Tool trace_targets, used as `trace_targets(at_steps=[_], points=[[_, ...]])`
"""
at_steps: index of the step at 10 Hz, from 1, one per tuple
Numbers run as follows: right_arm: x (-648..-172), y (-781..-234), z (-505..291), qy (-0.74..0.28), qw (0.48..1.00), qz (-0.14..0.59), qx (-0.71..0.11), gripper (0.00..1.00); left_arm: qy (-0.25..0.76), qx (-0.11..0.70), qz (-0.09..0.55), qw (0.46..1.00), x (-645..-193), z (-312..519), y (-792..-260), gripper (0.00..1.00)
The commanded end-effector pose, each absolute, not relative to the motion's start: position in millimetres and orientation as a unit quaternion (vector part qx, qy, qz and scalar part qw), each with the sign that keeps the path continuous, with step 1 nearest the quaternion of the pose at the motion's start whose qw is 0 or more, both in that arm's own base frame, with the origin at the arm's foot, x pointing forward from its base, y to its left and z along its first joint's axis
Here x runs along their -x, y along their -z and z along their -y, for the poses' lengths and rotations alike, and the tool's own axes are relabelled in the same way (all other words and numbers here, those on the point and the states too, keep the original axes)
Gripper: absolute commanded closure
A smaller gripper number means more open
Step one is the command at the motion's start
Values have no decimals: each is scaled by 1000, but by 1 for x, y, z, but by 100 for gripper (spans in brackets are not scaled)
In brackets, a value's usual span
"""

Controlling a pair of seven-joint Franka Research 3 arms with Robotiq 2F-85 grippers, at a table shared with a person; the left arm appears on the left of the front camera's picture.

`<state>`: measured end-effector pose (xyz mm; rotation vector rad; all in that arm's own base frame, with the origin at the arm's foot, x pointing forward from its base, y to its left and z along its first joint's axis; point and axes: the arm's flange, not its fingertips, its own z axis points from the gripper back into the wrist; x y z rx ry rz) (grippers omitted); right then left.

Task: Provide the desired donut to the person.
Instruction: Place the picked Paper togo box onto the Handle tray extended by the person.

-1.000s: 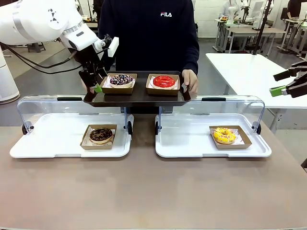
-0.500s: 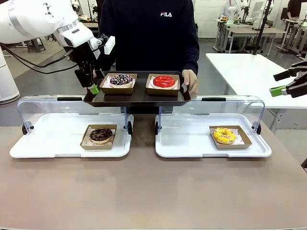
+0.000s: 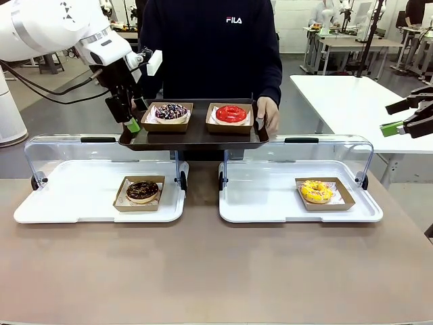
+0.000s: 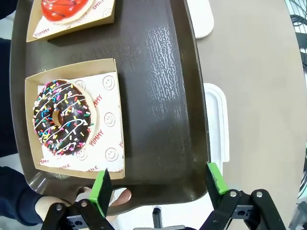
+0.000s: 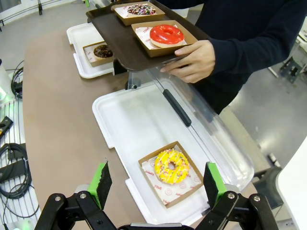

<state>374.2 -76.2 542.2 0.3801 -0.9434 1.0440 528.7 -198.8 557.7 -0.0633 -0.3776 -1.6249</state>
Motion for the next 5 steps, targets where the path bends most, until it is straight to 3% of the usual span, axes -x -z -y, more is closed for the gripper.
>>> trace_targets(at_steps=[1,5], points=[[-373,-540,77,-484,743,429,-174,0,723,19,169,670,-530,199,-557,0],[-373,-540,77,-484,743,429,-174,0,723,19,169,670,-530,199,-557,0]])
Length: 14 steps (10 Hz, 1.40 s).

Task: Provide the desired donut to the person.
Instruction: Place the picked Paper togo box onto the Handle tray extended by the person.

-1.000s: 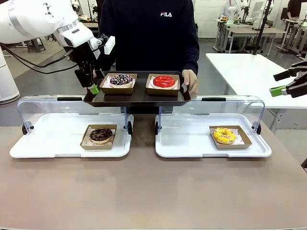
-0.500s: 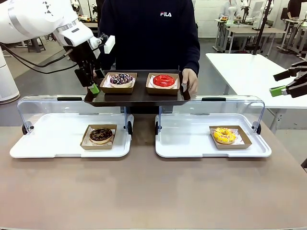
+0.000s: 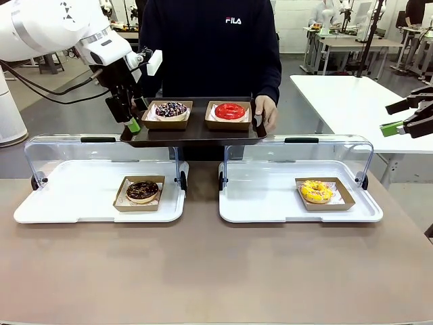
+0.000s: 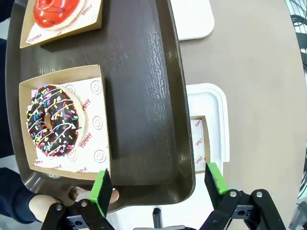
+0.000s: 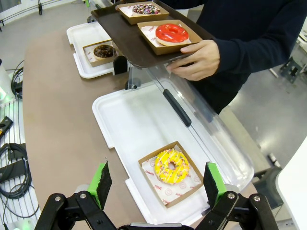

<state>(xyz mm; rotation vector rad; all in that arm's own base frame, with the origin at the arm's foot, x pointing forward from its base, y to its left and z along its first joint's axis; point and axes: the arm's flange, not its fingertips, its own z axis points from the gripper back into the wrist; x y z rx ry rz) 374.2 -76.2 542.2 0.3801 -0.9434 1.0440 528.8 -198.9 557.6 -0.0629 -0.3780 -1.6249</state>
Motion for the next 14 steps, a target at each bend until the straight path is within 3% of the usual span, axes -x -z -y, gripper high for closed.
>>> trace_targets(at_steps=[1,11,14], points=[[-373,-540,77,-484,743,429,-174,0,723,19,169,670,-530,199,-557,0],[-373,-540,77,-484,743,429,-174,0,721,28,168,671,-529,199,-558,0],[-373,-540,77,-484,743,429,-174,0,634,101,231,731,-482,126,-597,0]])
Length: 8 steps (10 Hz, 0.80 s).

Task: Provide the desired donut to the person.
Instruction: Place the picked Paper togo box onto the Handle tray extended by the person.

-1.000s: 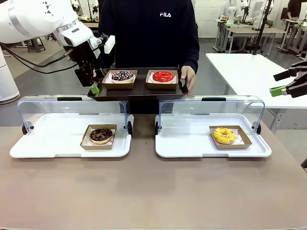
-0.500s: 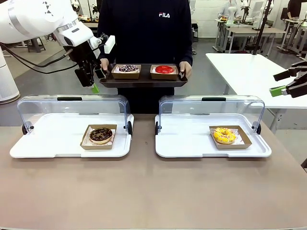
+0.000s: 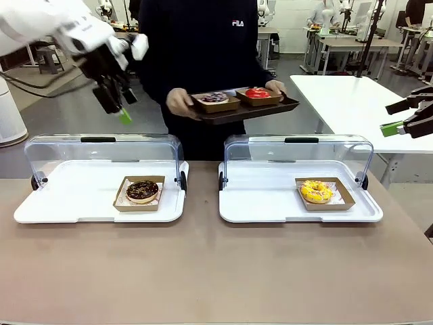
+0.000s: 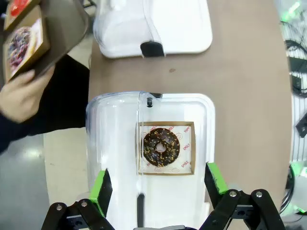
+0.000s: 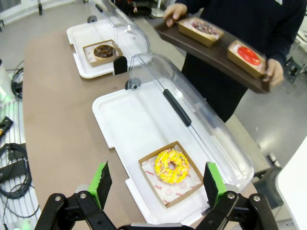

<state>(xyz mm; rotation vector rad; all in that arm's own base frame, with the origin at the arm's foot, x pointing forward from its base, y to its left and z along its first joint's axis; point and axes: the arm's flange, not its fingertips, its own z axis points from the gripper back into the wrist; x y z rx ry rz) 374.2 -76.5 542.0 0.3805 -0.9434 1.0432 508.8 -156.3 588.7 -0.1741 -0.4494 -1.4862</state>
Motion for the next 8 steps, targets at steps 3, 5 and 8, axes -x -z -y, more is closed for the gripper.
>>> trace_targets(at_steps=[3,5,8], points=[[-373,-540,77,-484,743,429,-174,0,560,141,316,753,-428,51,-607,0],[-373,-540,77,-484,743,429,-174,0,530,143,366,751,-391,16,-604,0],[-373,-540,77,-484,743,429,-174,0,512,126,389,755,-352,-19,-593,0]])
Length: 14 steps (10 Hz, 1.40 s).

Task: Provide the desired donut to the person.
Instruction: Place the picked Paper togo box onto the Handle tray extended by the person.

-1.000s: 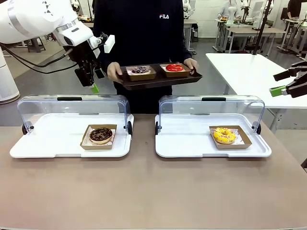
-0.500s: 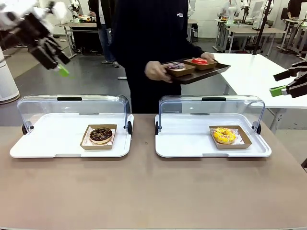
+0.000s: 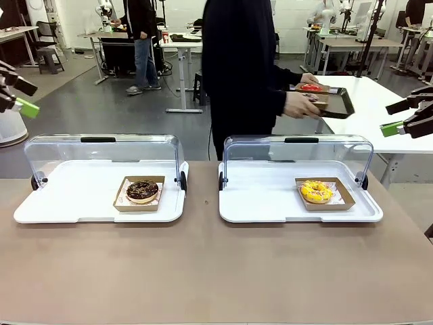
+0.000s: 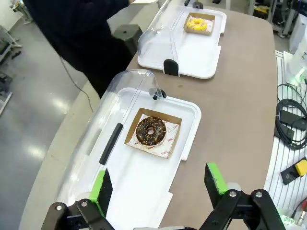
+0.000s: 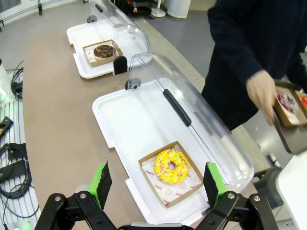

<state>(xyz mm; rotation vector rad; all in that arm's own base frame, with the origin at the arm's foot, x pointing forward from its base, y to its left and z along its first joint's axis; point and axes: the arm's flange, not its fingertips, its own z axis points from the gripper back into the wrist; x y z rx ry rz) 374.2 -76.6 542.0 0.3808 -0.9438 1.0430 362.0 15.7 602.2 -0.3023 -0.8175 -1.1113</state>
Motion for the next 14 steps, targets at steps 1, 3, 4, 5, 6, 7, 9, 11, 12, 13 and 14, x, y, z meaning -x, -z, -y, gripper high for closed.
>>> trace_targets(at_steps=[1,3,4,5,6,7,9,11,12,13,14], points=[[-373,-540,77,-484,743,429,-174,0,515,126,396,750,-344,-28,-591,0],[-373,-540,77,-484,743,429,-174,0,504,123,398,756,-336,-47,-588,0],[-373,-540,77,-484,743,429,-174,0,501,125,393,761,-334,-54,-587,0],[-373,-540,77,-484,743,429,-174,0,495,120,384,770,-334,-59,-585,0],[-373,-540,77,-484,743,429,-174,0,493,123,383,771,-334,-60,-585,0],[-373,-540,77,-484,743,429,-174,0,488,122,382,775,-335,-61,-585,0],[-373,-540,77,-484,743,429,-174,0,487,118,388,773,-337,-61,-586,0],[-373,-540,77,-484,743,429,-174,0,485,110,406,766,-334,-63,-589,0],[-373,-540,77,-484,743,429,-174,0,487,107,413,762,-333,-63,-591,0],[-373,-540,77,-484,743,429,-174,0,487,104,419,759,-333,-63,-593,0],[-373,-540,77,-484,743,429,-174,0,495,106,418,755,-334,-62,-594,0]])
